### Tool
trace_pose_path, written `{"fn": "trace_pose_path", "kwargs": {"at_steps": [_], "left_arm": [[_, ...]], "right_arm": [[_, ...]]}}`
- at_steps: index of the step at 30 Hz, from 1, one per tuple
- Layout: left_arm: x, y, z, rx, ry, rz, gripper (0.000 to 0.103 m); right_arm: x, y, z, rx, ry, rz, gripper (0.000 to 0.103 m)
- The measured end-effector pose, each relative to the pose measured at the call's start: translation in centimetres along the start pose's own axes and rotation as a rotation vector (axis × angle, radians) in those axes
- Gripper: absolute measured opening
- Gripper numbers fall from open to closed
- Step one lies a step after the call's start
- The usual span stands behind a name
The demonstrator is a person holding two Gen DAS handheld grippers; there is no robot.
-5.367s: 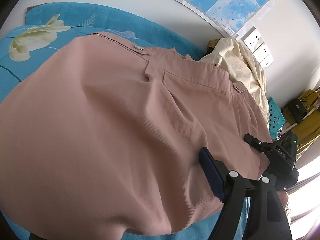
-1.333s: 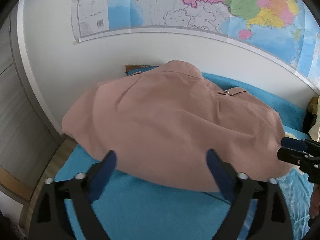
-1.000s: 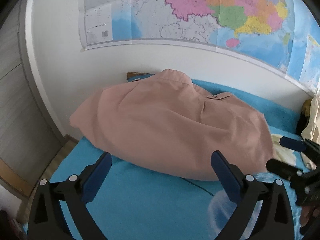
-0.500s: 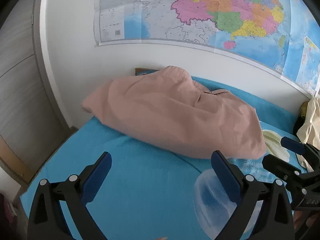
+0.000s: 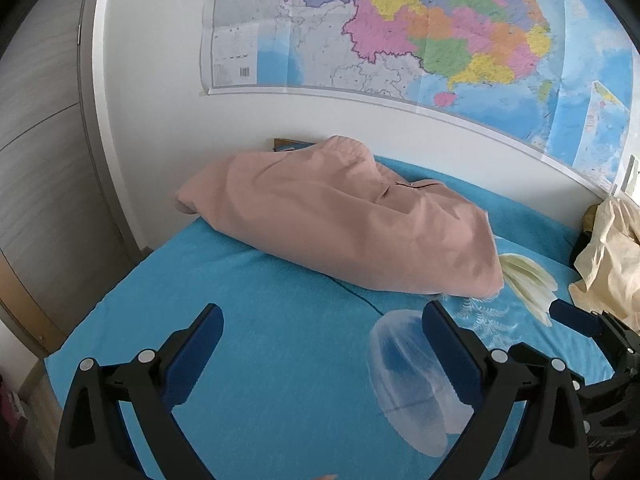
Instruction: Fold large clothes
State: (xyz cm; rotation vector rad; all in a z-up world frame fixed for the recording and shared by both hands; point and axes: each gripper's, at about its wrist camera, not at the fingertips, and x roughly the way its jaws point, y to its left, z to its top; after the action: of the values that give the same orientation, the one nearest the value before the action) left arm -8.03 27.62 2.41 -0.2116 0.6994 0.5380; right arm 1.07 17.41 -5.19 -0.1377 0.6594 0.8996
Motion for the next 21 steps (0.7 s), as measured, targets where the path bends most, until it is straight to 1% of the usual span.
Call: {"fn": "trace_pose_path", "kwargs": {"at_steps": [4,12,21], "left_arm": [[-0.8,-0.3,-0.5,0.011,-0.014,0.012,0.097],[-1.5,-0.2,-1.4,-0.008,0.009,0.003,0.097],[-2.4,-0.4,-2.0,-0.007,-0.002,0.007,0.097]], "right_arm": [[-0.7,0.2,-0.3,0.001,-0.011,0.003,0.097],[-1.9,0.7,-0.8,-0.004,-0.029,-0.002,0.097],[-2.8,1.1,-1.4,-0.006,-0.043,-0.006,0.097]]}}
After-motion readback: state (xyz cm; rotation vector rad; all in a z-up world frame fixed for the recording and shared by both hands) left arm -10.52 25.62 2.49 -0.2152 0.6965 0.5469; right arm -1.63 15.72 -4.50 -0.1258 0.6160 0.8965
